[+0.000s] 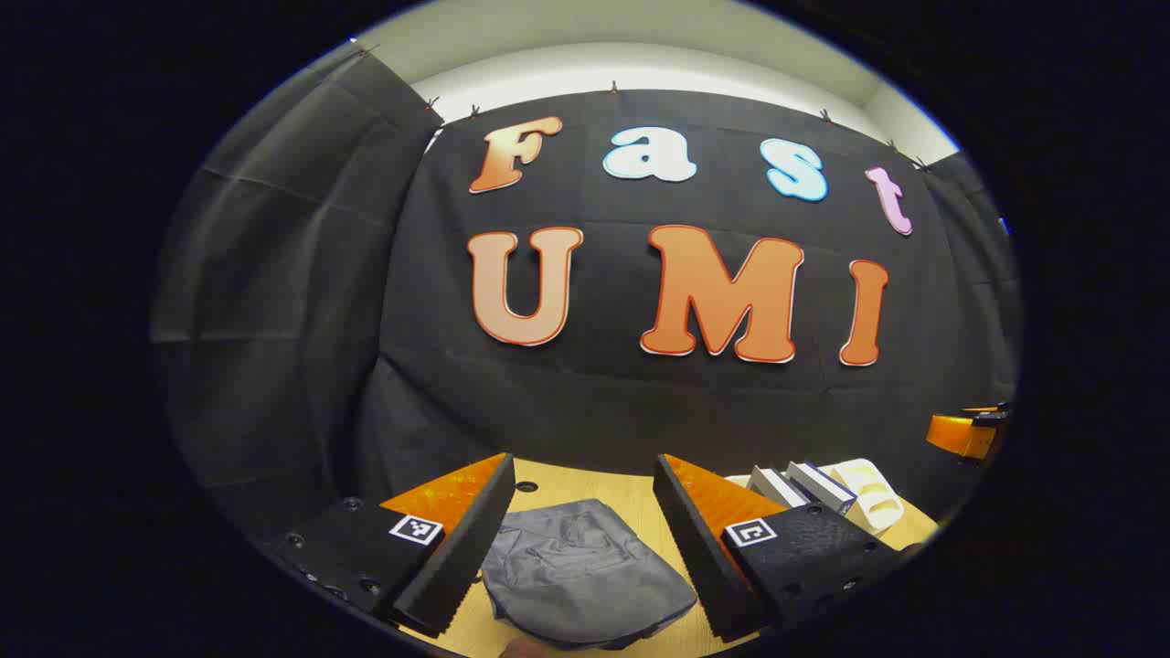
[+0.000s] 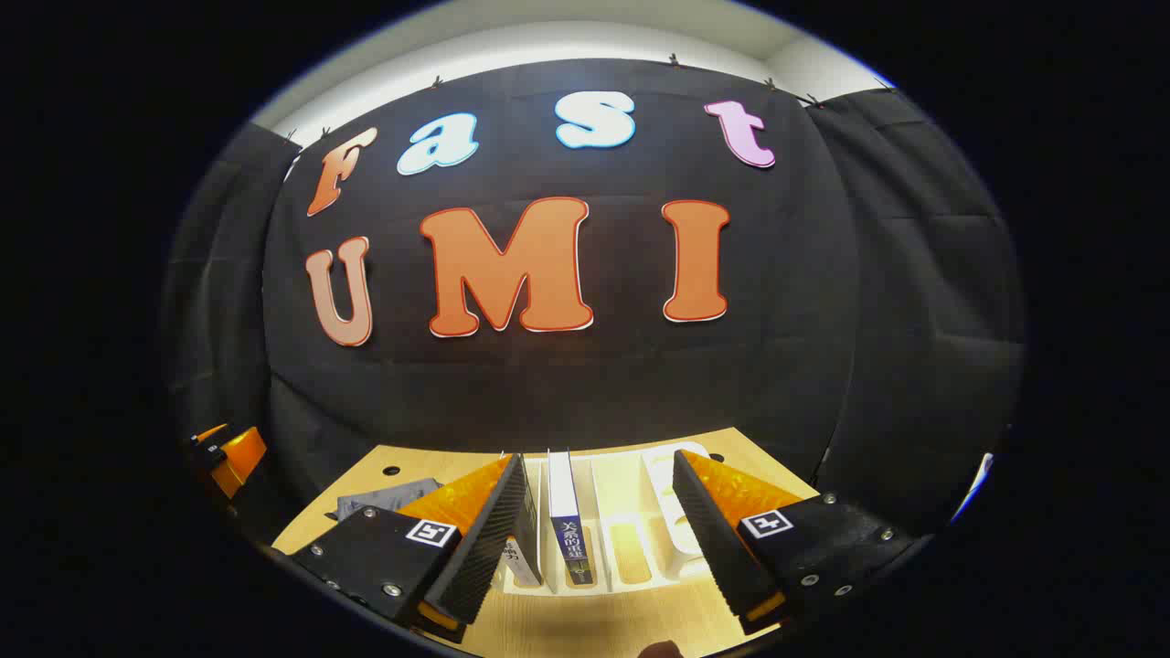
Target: Open the schoolbag, grab two books from the bookshelf and put them into the schoolbag.
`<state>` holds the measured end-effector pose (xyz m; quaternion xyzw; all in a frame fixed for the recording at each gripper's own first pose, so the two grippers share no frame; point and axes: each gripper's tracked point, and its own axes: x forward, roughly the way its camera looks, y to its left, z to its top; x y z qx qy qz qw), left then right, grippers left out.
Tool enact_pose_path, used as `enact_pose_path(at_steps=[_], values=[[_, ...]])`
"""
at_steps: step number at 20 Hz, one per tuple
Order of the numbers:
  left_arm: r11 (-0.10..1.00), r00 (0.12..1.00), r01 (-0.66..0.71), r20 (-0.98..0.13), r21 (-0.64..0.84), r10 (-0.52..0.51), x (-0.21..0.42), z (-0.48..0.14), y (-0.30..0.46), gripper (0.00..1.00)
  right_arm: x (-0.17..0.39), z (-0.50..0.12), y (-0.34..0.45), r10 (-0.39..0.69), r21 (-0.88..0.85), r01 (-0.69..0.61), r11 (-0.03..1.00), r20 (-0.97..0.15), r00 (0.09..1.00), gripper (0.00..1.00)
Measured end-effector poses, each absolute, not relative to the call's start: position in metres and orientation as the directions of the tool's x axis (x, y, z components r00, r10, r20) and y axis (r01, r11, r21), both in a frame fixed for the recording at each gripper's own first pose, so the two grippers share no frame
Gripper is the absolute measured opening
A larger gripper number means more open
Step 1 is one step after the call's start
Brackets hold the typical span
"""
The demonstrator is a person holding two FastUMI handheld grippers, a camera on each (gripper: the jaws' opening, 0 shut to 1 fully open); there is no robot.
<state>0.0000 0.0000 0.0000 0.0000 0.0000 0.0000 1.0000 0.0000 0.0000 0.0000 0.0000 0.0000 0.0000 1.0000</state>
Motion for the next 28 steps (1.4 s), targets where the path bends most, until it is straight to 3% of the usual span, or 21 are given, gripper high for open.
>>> enact_pose_path(at_steps=[6,19,28], values=[[0.998,0.998,0.052,0.032,0.02,-0.053,-0.003,0.014,-0.007,0.96,-0.01,0.002,0.004,-0.022,0.006,0.022,1.0,0.022,1.0,0.97],[1.0,1.0,-0.001,0.014,0.023,0.0,-0.012,0.007,0.01,0.96,-0.009,-0.005,0.001,-0.005,-0.024,0.005,1.0,0.0,1.0,0.97],[0.974,0.999,0.037,-0.041,0.224,-0.029,-0.013,-0.031,-0.01,0.96,-0.014,-0.018,-0.016,-0.055,-0.043,0.054,0.998,-0.03,0.998,0.97]])
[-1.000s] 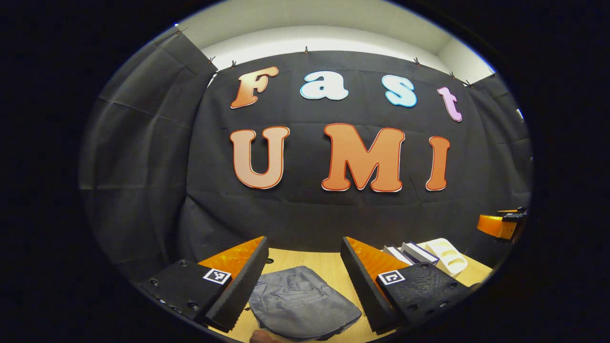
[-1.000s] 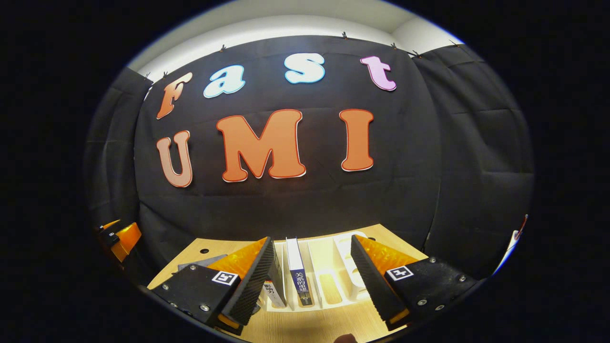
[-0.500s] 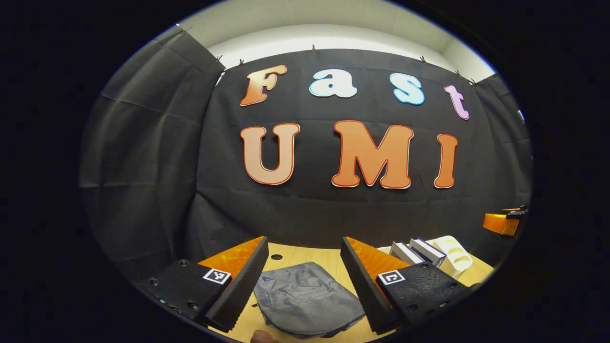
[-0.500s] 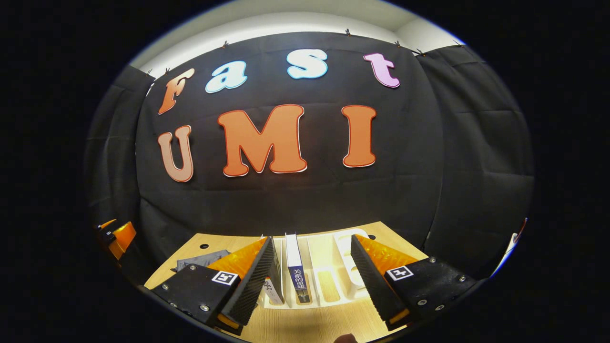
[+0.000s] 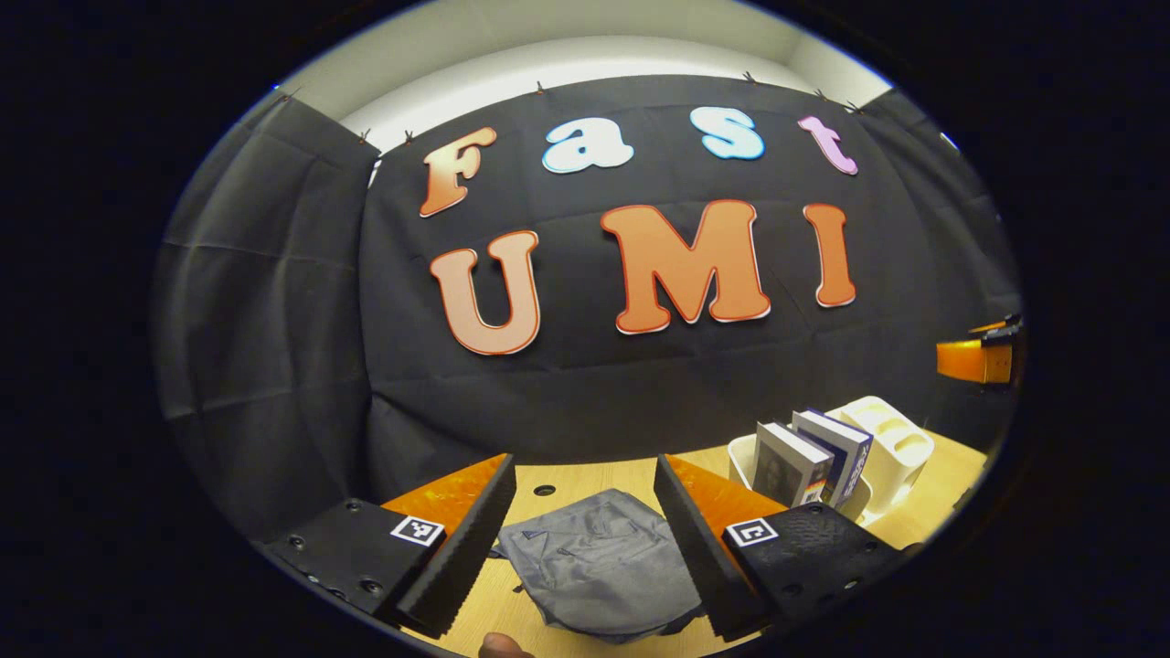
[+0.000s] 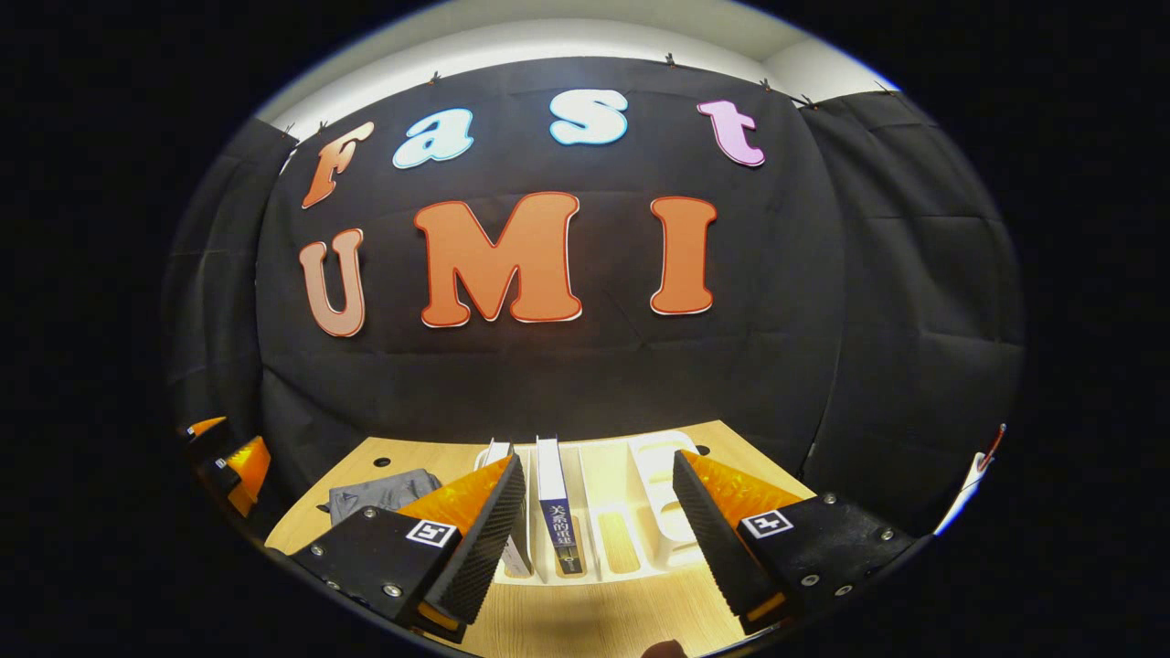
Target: Open the schoolbag, grab two books from the bookshelf and put them into the schoolbag.
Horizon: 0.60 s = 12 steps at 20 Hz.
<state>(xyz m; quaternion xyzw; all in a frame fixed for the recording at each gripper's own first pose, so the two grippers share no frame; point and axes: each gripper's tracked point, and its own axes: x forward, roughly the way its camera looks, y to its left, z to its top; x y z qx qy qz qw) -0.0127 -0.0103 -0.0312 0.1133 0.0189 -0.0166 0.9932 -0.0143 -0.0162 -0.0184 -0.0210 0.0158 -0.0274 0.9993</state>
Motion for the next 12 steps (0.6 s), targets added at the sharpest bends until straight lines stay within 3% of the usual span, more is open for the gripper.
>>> enact_pose_path(at_steps=[12], values=[[0.843,0.952,0.228,-0.292,0.487,-0.089,-0.024,-0.175,-0.055,0.97,-0.027,-0.047,-0.066,-0.168,-0.082,0.161,0.984,-0.094,0.981,0.97]])
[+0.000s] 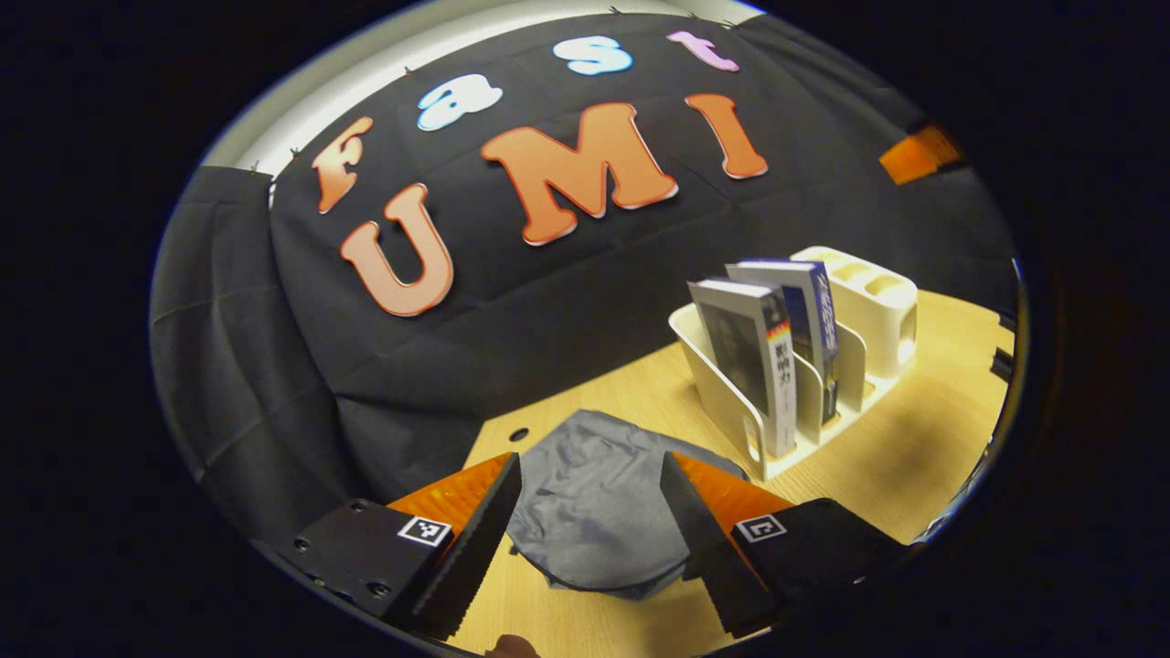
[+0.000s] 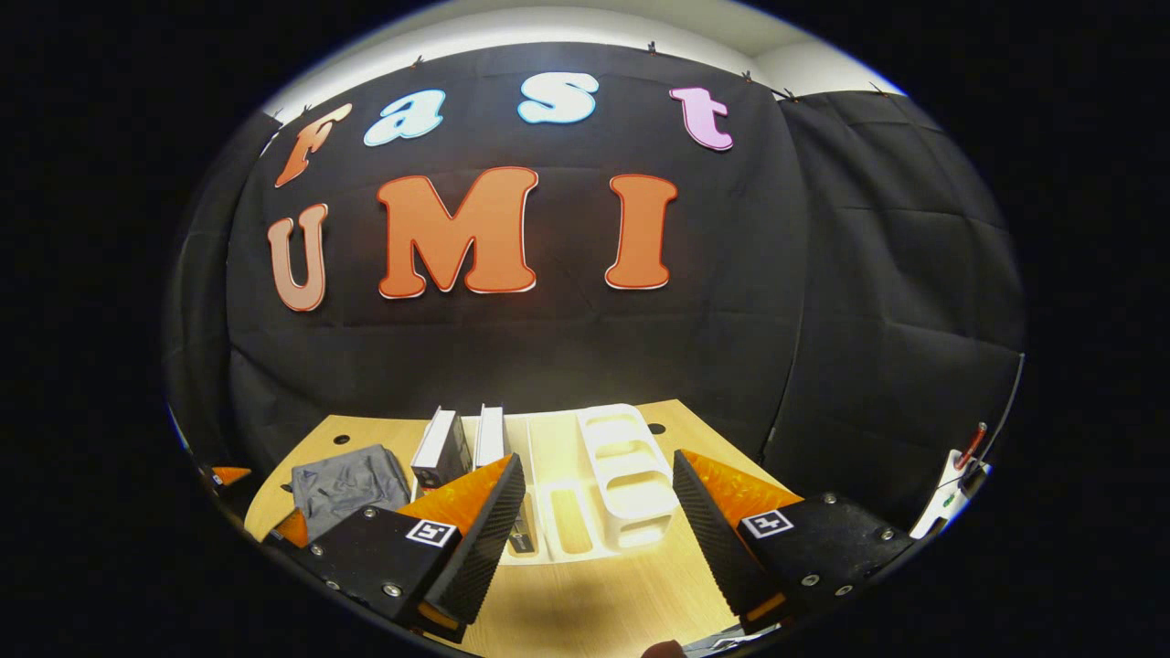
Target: Open the schoolbag, grab two books from the bookshelf and put them into the schoolbag.
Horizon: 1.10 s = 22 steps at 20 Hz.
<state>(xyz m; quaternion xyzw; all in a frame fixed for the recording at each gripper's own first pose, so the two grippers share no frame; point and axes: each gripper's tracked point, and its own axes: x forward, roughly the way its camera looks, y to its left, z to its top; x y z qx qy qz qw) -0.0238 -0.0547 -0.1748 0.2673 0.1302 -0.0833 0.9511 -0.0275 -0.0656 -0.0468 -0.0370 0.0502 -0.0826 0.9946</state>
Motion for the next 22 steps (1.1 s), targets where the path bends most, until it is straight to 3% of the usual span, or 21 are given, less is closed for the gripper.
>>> enact_pose_path(at_steps=[5,13,22], values=[[0.745,0.914,0.299,-0.404,0.596,-0.043,-0.022,-0.24,-0.064,0.98,-0.037,-0.057,-0.094,-0.226,-0.095,0.215,0.972,-0.123,0.966,0.97],[0.659,0.834,0.41,-0.552,0.631,0.01,-0.011,-0.305,-0.074,0.98,-0.046,-0.071,-0.135,-0.303,-0.094,0.291,0.952,-0.17,0.938,0.97],[0.609,0.818,0.426,-0.573,0.669,0.057,0.006,-0.325,-0.069,0.98,-0.049,-0.08,-0.14,-0.321,-0.11,0.305,0.946,-0.19,0.928,0.98]])
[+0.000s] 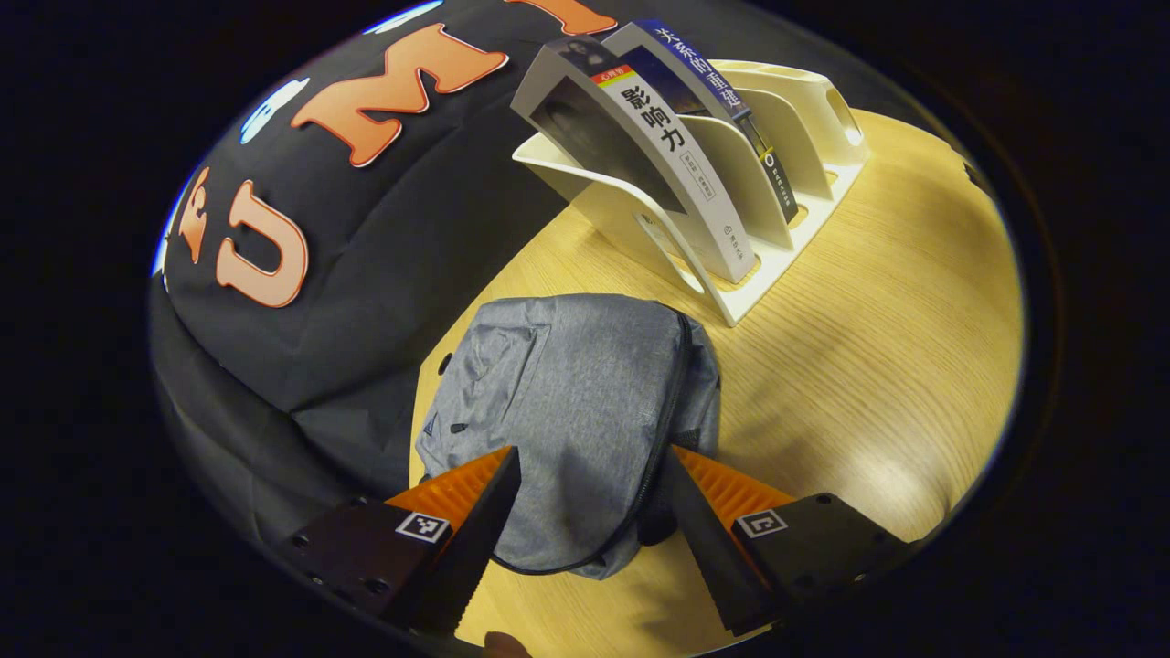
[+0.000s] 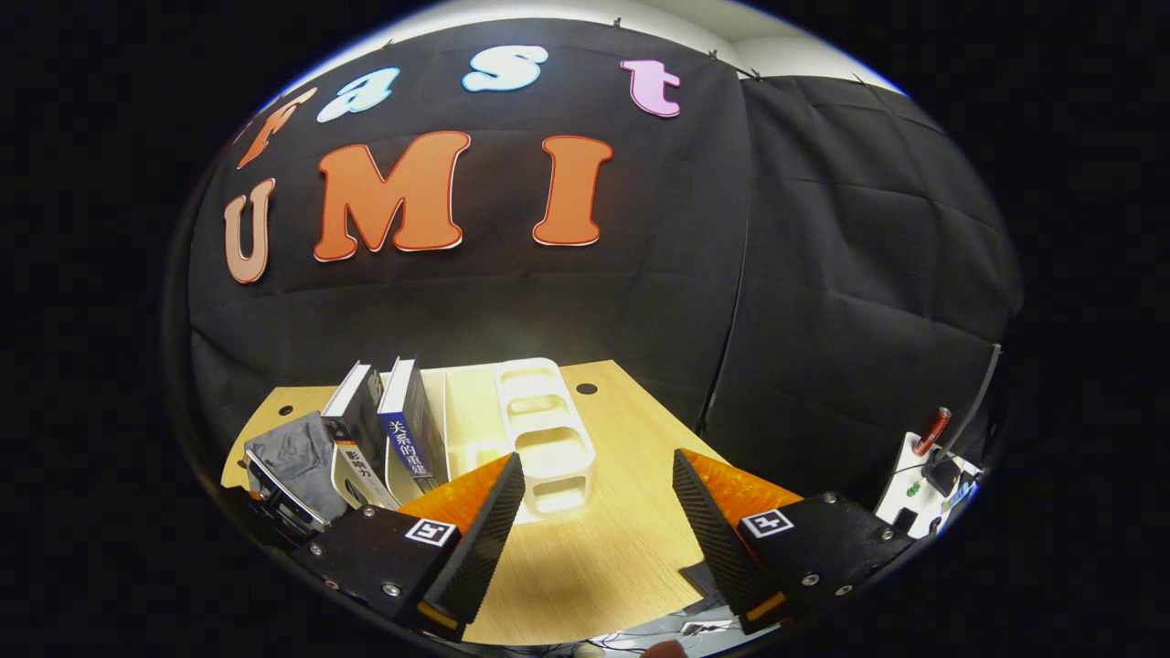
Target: Open the schoolbag, grab two books from the bookshelf and put them into the schoolbag.
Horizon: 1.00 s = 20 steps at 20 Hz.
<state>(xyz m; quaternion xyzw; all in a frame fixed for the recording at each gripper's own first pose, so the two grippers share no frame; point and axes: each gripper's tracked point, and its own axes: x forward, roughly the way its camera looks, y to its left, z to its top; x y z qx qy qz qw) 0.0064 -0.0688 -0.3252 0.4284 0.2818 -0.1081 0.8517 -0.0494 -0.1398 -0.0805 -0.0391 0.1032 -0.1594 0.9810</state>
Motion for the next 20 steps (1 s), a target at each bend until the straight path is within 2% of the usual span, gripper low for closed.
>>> enact_pose_path(at_steps=[7,9,11,12,13,14,16,17,20], values=[[0.642,0.806,0.422,-0.59,0.641,0.059,0.014,-0.32,-0.058,0.98,-0.045,-0.081,-0.132,-0.312,-0.102,0.298,0.949,-0.185,0.932,0.97],[0.656,0.802,0.426,-0.596,0.623,0.045,0.016,-0.32,-0.06,0.91,-0.042,-0.082,-0.127,-0.31,-0.111,0.294,0.949,-0.177,0.934,0.97],[0.653,0.795,0.444,-0.606,0.613,0.027,0.016,-0.32,-0.063,0.62,-0.039,-0.085,-0.123,-0.316,-0.115,0.299,0.947,-0.175,0.933,0.97],[0.649,0.793,0.456,-0.609,0.608,0.013,0.017,-0.321,-0.065,0.53,-0.038,-0.085,-0.121,-0.316,-0.108,0.3,0.948,-0.174,0.933,0.97],[0.641,0.792,0.465,-0.611,0.61,0.008,0.017,-0.322,-0.067,0.51,-0.036,-0.086,-0.118,-0.311,-0.094,0.299,0.95,-0.178,0.934,0.98],[0.63,0.788,0.478,-0.616,0.613,0.001,0.016,-0.322,-0.068,0.4,-0.035,-0.088,-0.114,-0.304,-0.078,0.294,0.953,-0.184,0.935,0.97],[0.624,0.783,0.491,-0.622,0.608,-0.01,0.017,-0.321,-0.07,0.25,-0.03,-0.095,-0.11,-0.295,-0.069,0.287,0.955,-0.205,0.933,0.98],[0.631,0.77,0.501,-0.638,0.593,-0.012,0.017,-0.323,-0.071,0.08,-0.028,-0.099,-0.104,-0.273,-0.059,0.266,0.962,-0.217,0.937,0.98],[0.653,0.724,0.534,-0.689,0.537,-0.026,0.014,-0.328,-0.071,0.05,-0.02,-0.103,-0.089,-0.209,-0.007,0.213,0.977,-0.237,0.949,0.98]])
